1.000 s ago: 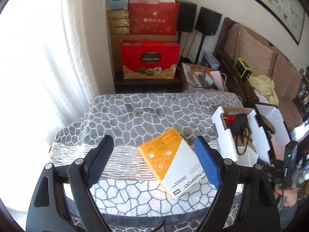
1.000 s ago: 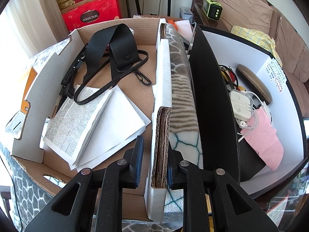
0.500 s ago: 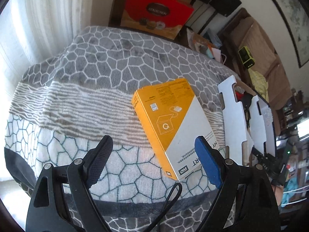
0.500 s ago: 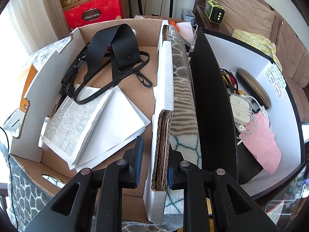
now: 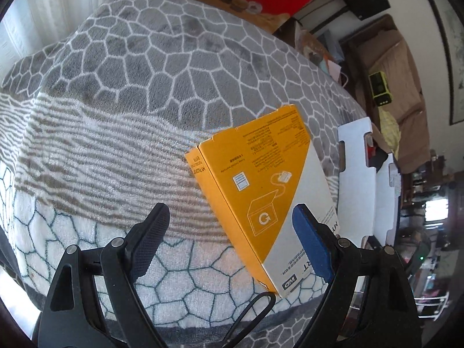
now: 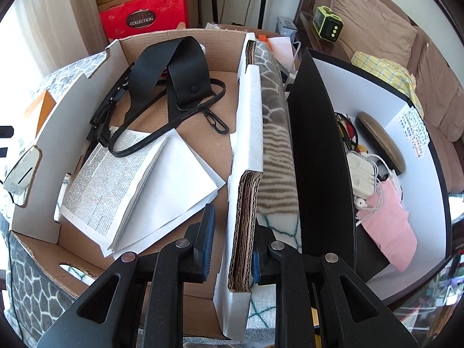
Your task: Organize objects
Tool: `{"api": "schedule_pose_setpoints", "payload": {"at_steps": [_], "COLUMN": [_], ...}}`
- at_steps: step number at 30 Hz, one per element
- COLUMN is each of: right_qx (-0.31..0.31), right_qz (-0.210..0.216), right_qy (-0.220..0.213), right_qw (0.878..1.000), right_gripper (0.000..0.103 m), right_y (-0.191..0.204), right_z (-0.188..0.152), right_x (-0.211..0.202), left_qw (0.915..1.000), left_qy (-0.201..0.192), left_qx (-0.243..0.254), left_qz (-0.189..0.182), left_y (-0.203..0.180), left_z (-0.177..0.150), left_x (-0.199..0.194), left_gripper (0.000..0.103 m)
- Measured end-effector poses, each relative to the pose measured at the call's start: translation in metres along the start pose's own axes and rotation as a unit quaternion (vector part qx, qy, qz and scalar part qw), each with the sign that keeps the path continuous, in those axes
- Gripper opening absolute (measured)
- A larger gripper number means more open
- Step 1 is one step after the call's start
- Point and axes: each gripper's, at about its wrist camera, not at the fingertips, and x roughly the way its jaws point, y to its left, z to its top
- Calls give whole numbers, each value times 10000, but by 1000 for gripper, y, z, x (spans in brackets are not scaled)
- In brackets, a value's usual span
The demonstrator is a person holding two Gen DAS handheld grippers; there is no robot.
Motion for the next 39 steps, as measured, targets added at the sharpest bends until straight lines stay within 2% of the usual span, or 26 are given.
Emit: {"api": "schedule_pose_setpoints", "payload": {"at_steps": [6,11,18,21,24,27,30,35,39], "right_qx": [-25,-30,-68,-55,-32,-14,-12,3,32], "right_qz": [12,-1,-25,-21,-24,-24,-22,-32,-6], "right_qy": [8,12,16,11,4,-3,-5,-14,-41], "right_qw": [10000,10000,10000,10000,10000,10000,10000,10000,10000], "right_gripper": [21,21,21,21,21,21,21,21,21], "right_y": [0,-1,1,1,2,2,2,4,3], "right_z": [2,2,3,3,3,2,2,1,1], "right_x": [2,2,2,2,2,2,2,2,2], "left_qw": [9997,9993,9964,9944,9954,9982,9991,9974,9927], "left_qy": [215,371,486,643,670,492,171,-454,-938], "left_qx": [-49,66,662,825,678,347,27,307,575], "left_qz": [-133,19,222,159,19,-63,-376,-461,-488], "left_y": [-11,-29,-72,-92,-101,-97,-87,-90,-90], "left_z": [12,21,27,30,32,37,38,28,14], "left_x": [14,28,42,51,56,53,39,-8,-65], "left_gripper": [85,85,85,83,82,82,82,82,82]}}
